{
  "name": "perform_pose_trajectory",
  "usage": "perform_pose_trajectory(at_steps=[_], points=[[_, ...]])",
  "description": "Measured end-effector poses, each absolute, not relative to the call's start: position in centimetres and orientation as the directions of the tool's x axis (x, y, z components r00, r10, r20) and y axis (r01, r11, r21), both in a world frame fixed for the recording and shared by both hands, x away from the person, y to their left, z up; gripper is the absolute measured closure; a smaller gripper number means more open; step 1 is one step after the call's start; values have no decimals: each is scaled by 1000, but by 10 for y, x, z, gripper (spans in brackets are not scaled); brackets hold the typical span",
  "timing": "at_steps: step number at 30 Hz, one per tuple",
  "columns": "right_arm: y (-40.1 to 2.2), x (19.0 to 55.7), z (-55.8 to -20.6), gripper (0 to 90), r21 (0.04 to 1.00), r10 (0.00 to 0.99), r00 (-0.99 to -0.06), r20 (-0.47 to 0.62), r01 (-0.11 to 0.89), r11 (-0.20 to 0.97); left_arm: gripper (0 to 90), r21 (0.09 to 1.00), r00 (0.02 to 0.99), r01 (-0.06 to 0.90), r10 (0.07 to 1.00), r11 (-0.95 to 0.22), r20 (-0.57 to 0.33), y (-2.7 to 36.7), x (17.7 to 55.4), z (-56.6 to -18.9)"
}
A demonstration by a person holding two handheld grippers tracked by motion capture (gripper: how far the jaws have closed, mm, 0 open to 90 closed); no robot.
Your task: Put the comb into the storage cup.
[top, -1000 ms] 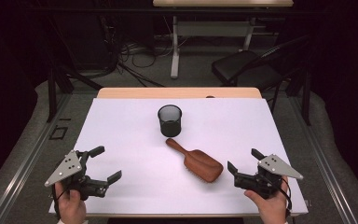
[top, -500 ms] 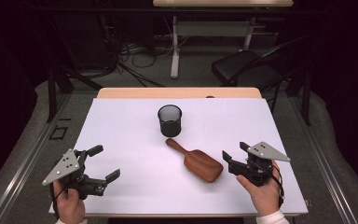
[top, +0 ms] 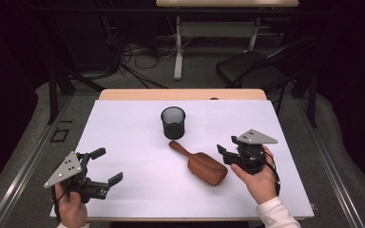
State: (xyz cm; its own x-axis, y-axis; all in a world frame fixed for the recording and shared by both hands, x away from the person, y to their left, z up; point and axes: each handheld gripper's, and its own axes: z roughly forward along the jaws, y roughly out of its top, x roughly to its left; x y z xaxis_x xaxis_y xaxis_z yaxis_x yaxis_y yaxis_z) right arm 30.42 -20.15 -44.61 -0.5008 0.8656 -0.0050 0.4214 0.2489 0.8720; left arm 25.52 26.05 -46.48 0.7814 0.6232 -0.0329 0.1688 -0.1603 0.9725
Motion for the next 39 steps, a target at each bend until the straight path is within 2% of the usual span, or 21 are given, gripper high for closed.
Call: perform_pose_trajectory(at_steps=[5,8,18,21,27,39], points=[[-196,315,-447,415,853,868,-496,10,458,252,4,972,783,170,621,-163,-33,260,256,-465],[-186,322,-447,415,832,861,-509,-14,472,292,4,972,784,171,620,-164,-33,260,256,-465],[-164,336,-445,489,796,842,-539,-1,509,327,4,971,785,174,618,-160,-39,260,257,-467],[-157,342,-443,542,777,835,-549,29,538,326,4,972,786,174,616,-160,-39,260,256,-467],[-149,349,-444,582,765,828,-561,20,542,349,4,972,785,175,619,-159,-40,260,257,-467],[-135,366,-452,747,720,830,-556,37,592,364,4,971,784,178,619,-158,-43,261,258,-468]])
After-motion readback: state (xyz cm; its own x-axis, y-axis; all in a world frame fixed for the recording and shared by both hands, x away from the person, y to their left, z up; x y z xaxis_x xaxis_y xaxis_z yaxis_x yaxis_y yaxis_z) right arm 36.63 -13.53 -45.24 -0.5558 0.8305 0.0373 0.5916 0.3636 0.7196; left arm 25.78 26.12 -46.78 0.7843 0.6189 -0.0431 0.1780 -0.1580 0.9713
